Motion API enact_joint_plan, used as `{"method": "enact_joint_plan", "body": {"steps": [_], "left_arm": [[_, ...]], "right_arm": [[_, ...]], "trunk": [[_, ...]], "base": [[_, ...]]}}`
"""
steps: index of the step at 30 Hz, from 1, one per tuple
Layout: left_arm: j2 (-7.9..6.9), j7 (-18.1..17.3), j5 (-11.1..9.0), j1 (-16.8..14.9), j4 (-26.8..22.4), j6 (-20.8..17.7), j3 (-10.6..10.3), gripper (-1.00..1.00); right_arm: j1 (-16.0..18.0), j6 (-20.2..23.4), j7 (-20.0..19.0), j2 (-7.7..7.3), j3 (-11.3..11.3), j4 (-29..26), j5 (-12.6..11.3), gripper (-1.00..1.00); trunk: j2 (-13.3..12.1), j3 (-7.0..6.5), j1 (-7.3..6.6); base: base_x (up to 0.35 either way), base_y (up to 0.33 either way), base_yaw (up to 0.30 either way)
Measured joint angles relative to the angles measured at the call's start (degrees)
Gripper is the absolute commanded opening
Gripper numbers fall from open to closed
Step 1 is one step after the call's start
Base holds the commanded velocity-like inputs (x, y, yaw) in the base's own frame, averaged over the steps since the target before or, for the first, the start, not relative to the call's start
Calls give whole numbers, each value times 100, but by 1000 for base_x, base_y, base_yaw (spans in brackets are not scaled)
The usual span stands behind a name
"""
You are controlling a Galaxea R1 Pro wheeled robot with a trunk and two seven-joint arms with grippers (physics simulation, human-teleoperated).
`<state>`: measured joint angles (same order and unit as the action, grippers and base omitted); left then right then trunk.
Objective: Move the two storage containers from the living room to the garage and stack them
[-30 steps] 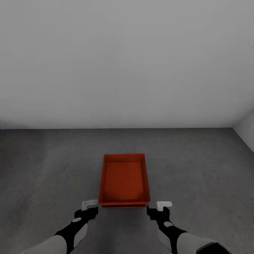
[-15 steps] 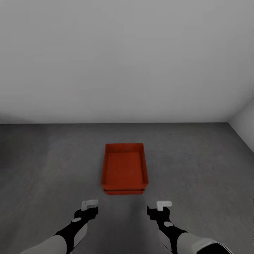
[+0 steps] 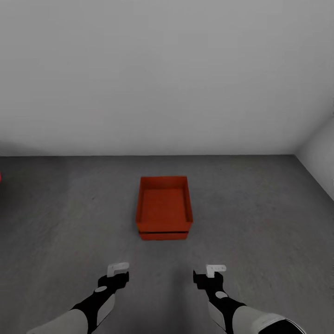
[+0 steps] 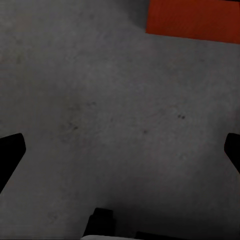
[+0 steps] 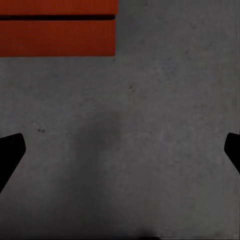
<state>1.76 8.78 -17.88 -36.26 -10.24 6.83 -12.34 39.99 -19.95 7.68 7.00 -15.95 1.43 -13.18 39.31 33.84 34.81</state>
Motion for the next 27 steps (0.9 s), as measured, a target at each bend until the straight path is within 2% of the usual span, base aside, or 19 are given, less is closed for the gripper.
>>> {"method": "enact_joint_plan", "body": {"steps": [27], "left_arm": [[-8, 0, 0, -1, 0, 0, 6, 100]], "right_arm": [[1, 0, 0, 0, 0, 0, 1, 100]], "trunk": [[0, 0, 0]], "base": [[-343, 0, 0]]}}
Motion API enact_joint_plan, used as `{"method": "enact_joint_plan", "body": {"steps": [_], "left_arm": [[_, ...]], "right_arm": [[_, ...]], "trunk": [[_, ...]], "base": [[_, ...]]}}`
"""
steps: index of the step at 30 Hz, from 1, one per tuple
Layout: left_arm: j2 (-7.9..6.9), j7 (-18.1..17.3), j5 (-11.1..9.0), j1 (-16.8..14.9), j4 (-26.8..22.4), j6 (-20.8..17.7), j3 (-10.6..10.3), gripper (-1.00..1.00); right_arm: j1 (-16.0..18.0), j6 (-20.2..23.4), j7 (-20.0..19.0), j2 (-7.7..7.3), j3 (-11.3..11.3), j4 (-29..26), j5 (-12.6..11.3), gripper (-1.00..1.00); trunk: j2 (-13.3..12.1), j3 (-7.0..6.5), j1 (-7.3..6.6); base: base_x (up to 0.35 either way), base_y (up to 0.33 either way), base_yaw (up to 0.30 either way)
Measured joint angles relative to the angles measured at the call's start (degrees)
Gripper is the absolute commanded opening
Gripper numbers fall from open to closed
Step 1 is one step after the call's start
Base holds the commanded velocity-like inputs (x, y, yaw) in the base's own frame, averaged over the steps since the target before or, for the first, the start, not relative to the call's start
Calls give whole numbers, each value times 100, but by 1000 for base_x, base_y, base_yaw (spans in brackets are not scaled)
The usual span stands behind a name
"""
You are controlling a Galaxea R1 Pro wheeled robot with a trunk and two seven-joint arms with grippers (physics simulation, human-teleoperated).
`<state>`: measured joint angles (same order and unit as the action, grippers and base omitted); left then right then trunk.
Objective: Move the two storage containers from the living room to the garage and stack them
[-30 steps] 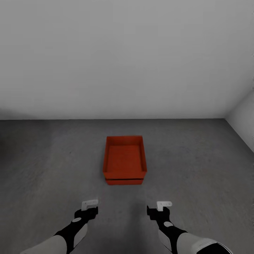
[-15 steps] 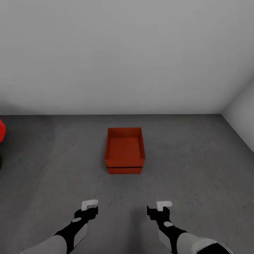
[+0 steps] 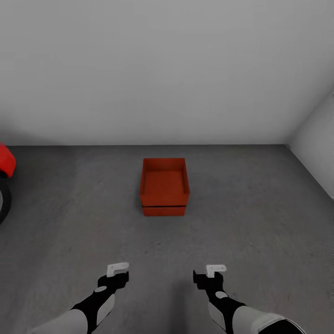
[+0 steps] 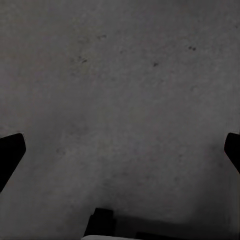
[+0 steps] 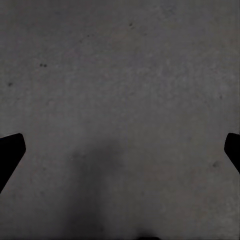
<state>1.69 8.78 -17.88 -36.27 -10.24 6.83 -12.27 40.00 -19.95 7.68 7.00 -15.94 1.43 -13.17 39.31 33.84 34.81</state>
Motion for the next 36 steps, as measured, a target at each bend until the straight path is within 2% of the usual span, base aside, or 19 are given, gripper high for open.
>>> {"method": "enact_joint_plan", "body": {"steps": [10, 27, 29, 30, 31, 36], "left_arm": [[-1, -1, 0, 0, 0, 0, 2, 100], [-69, 0, -3, 1, 6, -12, 3, 100], [-290, -1, -78, 0, 67, -20, 10, 100], [-417, -1, -170, 0, 149, -31, 14, 100], [-504, -3, -258, 0, 237, -40, 11, 100], [-878, -27, -609, 13, 808, -59, -2, 100]], "right_arm": [[0, 0, 1, 0, 0, 0, 0, 100], [-1, 4, 1, -26, 2, 0, 0, 100], [1, 25, 1, -146, 12, 3, -7, 100], [22, 51, 2, -314, 20, 11, -16, 100], [35, 65, 10, -451, 14, 16, -12, 100], [3, 85, 47, -857, 3, 23, 13, 100]], "trunk": [[0, 0, -1], [1, 0, -4], [1, 0, -3], [0, 0, -3], [0, 0, -3], [1, 1, -4]], "base": [[-301, 0, 0], [-11, 0, 0], [0, 0, 0], [0, 0, 0], [0, 0, 0], [0, 0, 0]]}}
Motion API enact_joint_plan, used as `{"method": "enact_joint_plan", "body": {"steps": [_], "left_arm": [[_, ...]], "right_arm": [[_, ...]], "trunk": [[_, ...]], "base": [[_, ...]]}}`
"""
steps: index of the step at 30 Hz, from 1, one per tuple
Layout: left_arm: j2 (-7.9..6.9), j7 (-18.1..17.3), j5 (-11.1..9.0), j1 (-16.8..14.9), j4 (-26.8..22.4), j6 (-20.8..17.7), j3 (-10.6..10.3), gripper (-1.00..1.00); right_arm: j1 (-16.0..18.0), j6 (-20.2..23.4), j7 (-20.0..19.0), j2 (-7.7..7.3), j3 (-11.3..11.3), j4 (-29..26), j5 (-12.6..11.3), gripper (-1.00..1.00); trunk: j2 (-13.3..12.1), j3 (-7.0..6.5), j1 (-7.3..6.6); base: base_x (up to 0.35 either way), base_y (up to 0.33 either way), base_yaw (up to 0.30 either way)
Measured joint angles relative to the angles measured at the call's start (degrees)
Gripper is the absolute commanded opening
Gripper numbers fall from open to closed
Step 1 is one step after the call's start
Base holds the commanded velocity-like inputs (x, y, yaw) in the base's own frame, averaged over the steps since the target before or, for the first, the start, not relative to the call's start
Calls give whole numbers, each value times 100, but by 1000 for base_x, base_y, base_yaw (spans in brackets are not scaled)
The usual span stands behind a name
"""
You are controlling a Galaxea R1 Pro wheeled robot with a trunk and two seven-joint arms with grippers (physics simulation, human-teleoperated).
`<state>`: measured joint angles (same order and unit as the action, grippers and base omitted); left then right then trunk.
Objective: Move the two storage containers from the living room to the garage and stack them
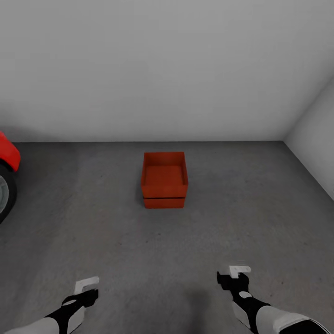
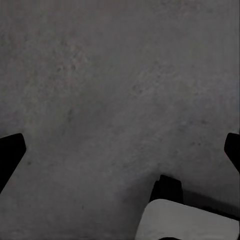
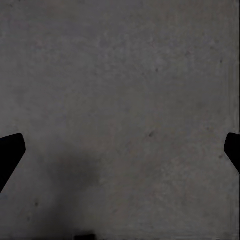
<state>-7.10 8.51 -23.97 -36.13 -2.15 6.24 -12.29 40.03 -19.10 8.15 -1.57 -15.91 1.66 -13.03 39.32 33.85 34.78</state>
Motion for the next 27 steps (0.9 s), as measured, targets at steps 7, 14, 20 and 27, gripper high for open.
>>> {"method": "enact_joint_plan", "body": {"steps": [7, 14, 20, 27], "left_arm": [[-179, -78, -103, 48, 197, -14, -12, 100], [-148, -124, -113, 948, 224, -20, -7, 100], [-115, -292, -110, 1716, 223, -283, -10, 100], [-111, -322, -101, 2033, 219, -307, -17, 100]], "right_arm": [[-793, 7, -53, -290, -2, 3, 11, 100], [-1813, 816, -84, -273, -29, 5, 38, 100], [-2885, 930, -213, -199, -30, 3, 24, 100], [-3266, 728, -250, -96, -29, 1, 22, 100]], "trunk": [[0, 1, 0], [0, 1, 0], [1, 1, -1], [1, -1, 0]], "base": [[0, 0, 0], [0, 0, 0], [0, 0, 0], [0, 0, 0]]}}
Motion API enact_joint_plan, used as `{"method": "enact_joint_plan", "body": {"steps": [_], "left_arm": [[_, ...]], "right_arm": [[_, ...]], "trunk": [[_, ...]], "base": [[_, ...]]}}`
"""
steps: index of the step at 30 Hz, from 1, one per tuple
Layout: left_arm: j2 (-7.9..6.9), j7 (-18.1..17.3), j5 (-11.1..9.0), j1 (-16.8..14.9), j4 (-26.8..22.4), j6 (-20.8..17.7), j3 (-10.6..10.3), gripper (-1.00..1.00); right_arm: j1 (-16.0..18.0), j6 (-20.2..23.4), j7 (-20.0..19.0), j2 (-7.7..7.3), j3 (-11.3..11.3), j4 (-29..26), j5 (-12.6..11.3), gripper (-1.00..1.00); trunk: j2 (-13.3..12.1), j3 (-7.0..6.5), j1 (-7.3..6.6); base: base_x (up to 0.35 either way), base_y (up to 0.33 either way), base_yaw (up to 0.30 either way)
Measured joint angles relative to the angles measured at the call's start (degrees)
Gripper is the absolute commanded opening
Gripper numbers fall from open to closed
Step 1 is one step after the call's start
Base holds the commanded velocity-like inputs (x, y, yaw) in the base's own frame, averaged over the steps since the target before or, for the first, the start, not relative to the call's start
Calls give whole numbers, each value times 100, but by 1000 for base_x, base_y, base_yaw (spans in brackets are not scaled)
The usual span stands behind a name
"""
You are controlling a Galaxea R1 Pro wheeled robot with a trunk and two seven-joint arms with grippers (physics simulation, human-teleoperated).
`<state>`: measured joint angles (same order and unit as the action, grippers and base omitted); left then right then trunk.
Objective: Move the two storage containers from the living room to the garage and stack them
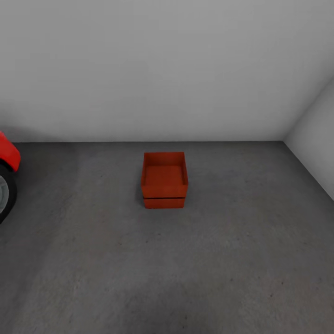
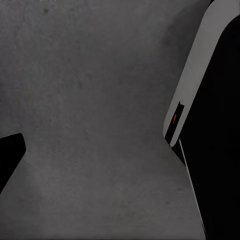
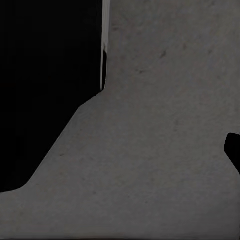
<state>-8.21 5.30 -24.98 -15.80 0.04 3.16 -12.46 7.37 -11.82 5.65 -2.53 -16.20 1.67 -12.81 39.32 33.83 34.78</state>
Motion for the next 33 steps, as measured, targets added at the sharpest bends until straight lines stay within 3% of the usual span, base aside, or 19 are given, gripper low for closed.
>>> {"method": "enact_joint_plan", "body": {"steps": [5, 9, 10, 11, 33], "left_arm": [[-4, 8, 41, 21, -12, 122, -5, 100], [155, 9, 65, 25, -29, 162, 8, 100], [283, 9, 58, 26, -30, 163, 8, 100], [306, 9, 55, 25, -30, 163, 13, 100], [328, 9, 62, 25, -30, 164, 5, 100]], "right_arm": [[-19, -14, -5, 11, -1, 0, 17, 100], [-22, -14, -7, 30, -1, 0, 20, 100], [-23, -15, -52, 67, -3, 1, 24, 100], [-23, -15, -80, 76, -2, 1, 22, 100], [-23, 44, -197, 99, 5, 0, -3, 100]], "trunk": [[0, -24, 0], [0, -28, 0], [0, -35, 0], [0, -43, 0], [0, -245, 0]], "base": [[0, 0, 0], [0, 0, 0], [0, 0, 0], [0, 0, 0], [0, 0, 0]]}}
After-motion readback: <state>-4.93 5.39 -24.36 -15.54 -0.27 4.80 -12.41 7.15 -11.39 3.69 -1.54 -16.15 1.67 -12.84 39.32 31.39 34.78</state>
